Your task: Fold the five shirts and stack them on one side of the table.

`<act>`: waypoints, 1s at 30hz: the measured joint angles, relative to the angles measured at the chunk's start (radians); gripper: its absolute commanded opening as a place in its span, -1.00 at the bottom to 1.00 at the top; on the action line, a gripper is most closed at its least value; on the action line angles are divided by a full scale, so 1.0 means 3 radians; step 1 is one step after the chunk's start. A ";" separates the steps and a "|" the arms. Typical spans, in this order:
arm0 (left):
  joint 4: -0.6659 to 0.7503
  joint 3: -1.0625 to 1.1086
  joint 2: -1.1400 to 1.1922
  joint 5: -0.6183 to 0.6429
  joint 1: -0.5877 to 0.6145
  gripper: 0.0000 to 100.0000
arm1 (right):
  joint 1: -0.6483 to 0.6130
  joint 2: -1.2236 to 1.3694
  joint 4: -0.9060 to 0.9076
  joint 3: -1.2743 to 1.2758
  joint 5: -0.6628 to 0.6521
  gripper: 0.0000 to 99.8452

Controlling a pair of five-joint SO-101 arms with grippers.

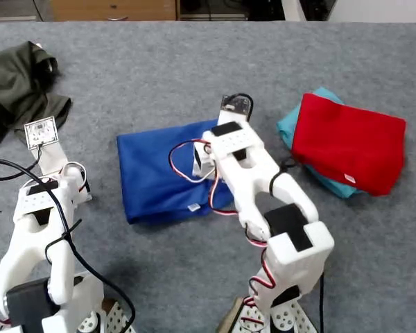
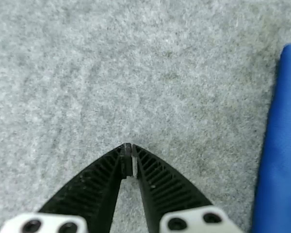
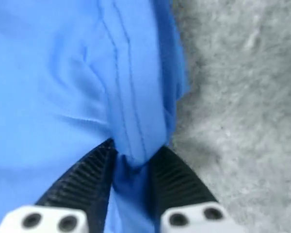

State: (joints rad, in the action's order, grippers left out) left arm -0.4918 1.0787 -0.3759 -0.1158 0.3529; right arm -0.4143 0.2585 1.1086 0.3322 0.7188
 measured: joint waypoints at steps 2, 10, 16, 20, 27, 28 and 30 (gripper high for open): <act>0.0000 0.0000 0.0000 0.0000 0.0000 -0.96 | 0.0066 0.0000 0.0179 -0.0159 0.0000 -0.99; 0.0000 0.0000 0.0000 0.0000 0.0000 -0.96 | 0.0696 0.0000 0.0706 -0.1120 -0.0578 -0.99; 0.0000 0.0000 0.0000 0.0000 0.0000 -0.96 | 0.1284 0.0123 0.0716 -0.1831 -0.1187 -0.99; 0.0000 0.0000 0.0000 0.0000 0.0000 -0.96 | 0.1724 0.0292 0.0716 -0.2296 -0.1376 -0.99; 0.0000 0.0000 0.0000 0.0000 0.0000 -0.96 | 0.2368 0.0358 0.0905 -0.2665 -0.1703 -0.99; 0.0000 0.0000 0.0000 0.0000 0.0000 -0.96 | 0.2429 0.0358 0.0982 -0.2670 -0.1754 -0.99; 0.0000 0.0000 0.0000 0.0000 0.0000 -0.96 | 0.2547 0.0358 0.1120 -0.2670 -0.1831 -0.99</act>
State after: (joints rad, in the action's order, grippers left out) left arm -0.4918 1.0787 -0.3759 -0.1158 0.3529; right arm 0.3498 0.3659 1.4446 -0.4687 0.1695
